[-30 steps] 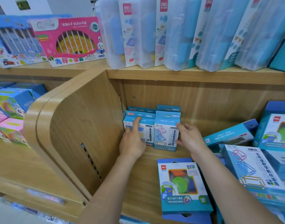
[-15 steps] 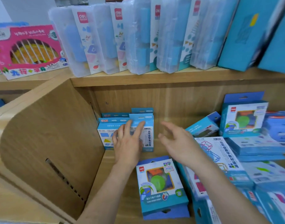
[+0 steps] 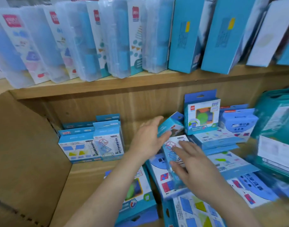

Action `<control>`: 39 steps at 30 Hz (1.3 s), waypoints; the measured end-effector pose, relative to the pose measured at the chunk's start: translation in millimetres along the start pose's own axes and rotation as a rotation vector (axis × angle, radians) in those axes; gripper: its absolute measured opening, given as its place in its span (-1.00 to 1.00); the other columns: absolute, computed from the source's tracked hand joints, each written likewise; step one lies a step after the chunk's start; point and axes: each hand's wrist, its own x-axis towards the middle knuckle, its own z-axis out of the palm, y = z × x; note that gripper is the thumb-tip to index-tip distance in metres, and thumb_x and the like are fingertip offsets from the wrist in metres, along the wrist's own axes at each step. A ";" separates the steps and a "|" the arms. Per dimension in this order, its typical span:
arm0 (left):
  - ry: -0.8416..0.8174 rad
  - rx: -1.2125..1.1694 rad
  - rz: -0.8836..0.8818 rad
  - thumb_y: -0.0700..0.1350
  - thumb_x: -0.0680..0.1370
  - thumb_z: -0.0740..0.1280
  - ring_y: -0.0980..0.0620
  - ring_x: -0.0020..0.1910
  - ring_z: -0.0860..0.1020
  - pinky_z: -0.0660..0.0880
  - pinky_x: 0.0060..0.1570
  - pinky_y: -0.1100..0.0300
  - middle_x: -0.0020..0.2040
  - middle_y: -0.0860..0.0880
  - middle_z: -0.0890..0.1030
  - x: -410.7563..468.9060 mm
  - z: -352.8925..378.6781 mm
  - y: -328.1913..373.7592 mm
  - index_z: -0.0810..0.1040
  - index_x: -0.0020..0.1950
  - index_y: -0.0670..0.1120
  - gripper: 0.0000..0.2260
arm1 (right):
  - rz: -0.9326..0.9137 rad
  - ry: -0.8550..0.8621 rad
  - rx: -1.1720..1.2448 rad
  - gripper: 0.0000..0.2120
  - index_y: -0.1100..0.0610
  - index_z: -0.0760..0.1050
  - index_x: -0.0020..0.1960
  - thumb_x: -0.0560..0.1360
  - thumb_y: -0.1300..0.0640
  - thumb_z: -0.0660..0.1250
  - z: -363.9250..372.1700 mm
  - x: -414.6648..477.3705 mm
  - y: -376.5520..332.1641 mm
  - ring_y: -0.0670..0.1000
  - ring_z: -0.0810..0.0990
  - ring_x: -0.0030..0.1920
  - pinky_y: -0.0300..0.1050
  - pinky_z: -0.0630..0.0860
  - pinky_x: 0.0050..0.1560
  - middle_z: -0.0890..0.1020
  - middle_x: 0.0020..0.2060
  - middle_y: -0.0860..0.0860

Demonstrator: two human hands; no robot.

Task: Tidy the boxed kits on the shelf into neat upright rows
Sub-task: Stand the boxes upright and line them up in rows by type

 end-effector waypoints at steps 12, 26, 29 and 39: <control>0.410 -0.071 -0.096 -0.14 0.60 0.23 -0.05 0.08 0.49 0.32 -0.01 0.22 0.11 -0.08 0.53 -11.3 4.4 -31.3 0.46 0.23 -0.15 -0.78 | -0.002 -0.099 -0.005 -0.30 -0.06 0.14 0.50 0.46 -0.29 -0.31 -9.2 -1.0 8.2 -0.03 0.00 0.51 -0.05 0.13 0.47 0.13 0.52 -0.08; 0.780 -0.516 -0.227 -0.22 0.62 0.18 0.24 -0.14 0.50 0.41 -0.17 0.42 -0.07 0.07 0.53 -56.0 -38.7 -27.9 0.41 0.03 0.15 -0.77 | 0.078 -0.038 0.369 -0.42 -0.10 0.13 0.50 0.54 -0.19 0.19 -39.9 39.8 -3.5 -0.02 0.36 0.38 -0.05 0.31 0.33 0.40 0.40 -0.07; 0.797 -0.681 -0.269 -0.26 0.62 0.16 0.21 -0.13 0.55 0.48 -0.13 0.33 -0.02 0.02 0.58 -58.1 -42.4 -23.9 0.45 0.03 0.09 -0.76 | 0.067 -0.132 0.825 -0.40 -0.05 0.21 0.49 0.51 -0.09 0.31 -40.1 59.0 -11.9 -0.15 0.48 0.24 -0.31 0.43 0.11 0.49 0.29 -0.09; 0.614 -0.787 -0.320 -0.23 0.60 0.23 0.13 -0.07 0.61 0.55 -0.08 0.21 -0.05 0.05 0.66 -61.0 -40.9 -27.0 0.56 0.03 0.09 -0.78 | -0.020 -0.003 1.148 -0.63 -0.01 0.44 0.24 0.47 0.21 0.40 -42.3 92.5 -18.7 -0.12 0.62 -0.32 -0.23 0.47 -0.43 0.69 -0.13 0.06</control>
